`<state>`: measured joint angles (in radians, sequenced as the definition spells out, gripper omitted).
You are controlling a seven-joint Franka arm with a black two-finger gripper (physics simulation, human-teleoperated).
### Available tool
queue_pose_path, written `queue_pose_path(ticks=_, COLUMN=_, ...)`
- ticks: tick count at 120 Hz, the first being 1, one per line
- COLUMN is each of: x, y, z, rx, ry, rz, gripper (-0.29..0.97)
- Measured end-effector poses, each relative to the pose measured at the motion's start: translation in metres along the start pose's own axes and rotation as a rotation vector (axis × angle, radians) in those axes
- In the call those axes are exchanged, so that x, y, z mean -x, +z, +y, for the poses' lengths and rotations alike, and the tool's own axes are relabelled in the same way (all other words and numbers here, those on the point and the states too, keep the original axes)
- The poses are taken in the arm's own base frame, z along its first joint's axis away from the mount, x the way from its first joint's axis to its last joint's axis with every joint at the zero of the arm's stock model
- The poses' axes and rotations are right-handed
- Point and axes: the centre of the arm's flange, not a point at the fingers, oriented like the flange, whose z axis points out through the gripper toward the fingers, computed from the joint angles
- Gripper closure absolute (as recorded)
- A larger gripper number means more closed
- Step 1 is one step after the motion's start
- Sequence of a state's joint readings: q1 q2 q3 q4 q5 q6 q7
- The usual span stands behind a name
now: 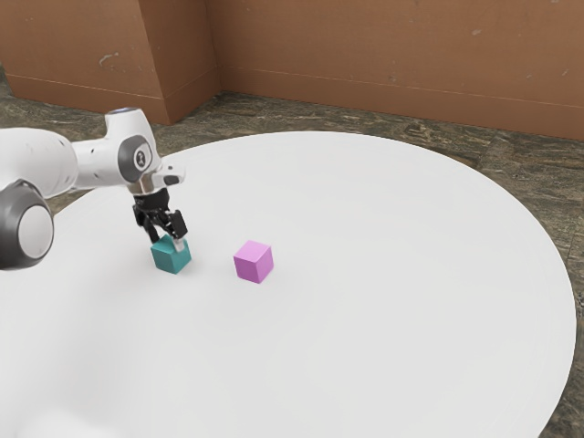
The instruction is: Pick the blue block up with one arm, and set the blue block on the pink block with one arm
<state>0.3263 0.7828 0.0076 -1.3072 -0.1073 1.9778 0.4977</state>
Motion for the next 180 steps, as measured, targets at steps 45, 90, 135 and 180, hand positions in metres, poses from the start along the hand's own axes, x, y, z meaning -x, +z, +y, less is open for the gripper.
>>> queue_pose_path(ticks=45, x=-0.002, y=0.010, z=-0.002, rx=0.004, ry=-0.041, rz=-0.007, gripper=0.00)
queue_pose_path(ticks=90, x=-0.002, y=0.012, z=-0.001, rx=0.008, ry=-0.065, rz=-0.019, gripper=0.00)
queue_pose_path(ticks=135, x=-0.001, y=0.014, z=-0.001, rx=0.015, ry=-0.078, rz=-0.038, gripper=0.00)
queue_pose_path(ticks=180, x=-0.005, y=0.016, z=-0.001, rx=0.022, ry=-0.083, rz=-0.052, gripper=0.00)
